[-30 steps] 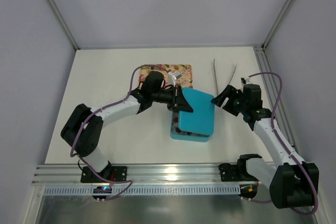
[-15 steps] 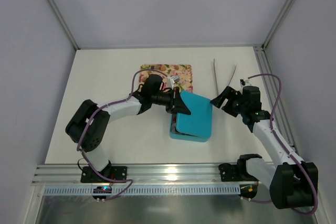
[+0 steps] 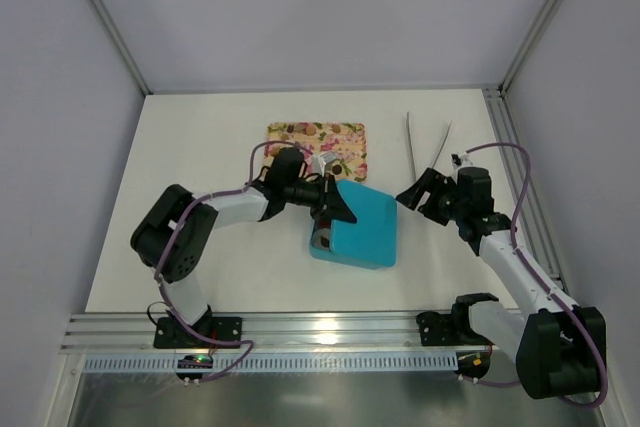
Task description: Pack the chocolate
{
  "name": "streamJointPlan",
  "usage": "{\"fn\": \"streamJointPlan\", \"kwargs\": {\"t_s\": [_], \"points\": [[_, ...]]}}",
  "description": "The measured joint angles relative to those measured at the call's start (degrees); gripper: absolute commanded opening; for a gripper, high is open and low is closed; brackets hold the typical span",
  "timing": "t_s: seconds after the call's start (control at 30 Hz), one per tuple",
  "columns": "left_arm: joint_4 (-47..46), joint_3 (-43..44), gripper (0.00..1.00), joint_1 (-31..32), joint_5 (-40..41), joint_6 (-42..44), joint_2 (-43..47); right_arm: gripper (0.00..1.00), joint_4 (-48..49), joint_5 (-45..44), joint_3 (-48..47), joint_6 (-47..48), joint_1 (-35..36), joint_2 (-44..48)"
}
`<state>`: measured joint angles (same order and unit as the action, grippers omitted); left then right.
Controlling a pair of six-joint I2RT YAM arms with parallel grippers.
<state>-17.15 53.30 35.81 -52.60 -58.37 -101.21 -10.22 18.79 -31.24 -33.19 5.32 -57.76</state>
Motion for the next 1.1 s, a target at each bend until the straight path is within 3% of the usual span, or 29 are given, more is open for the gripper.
{"fn": "streamJointPlan", "kwargs": {"t_s": [0.4,0.7,1.1], "points": [[-8.92,-1.36,0.02,-4.26,-4.39,-6.16,0.09,0.78,-0.37,-0.02,0.17,0.22,0.31,0.55],[-4.37,-1.36,0.02,-9.07,-6.78,-3.45,1.99,0.78,-0.52,0.0,0.04,0.33,0.33,0.79],[-2.91,-1.36,0.08,-9.42,-9.22,-2.1,0.94,0.78,0.44,0.92,0.04,0.31,1.01,0.2]]}}
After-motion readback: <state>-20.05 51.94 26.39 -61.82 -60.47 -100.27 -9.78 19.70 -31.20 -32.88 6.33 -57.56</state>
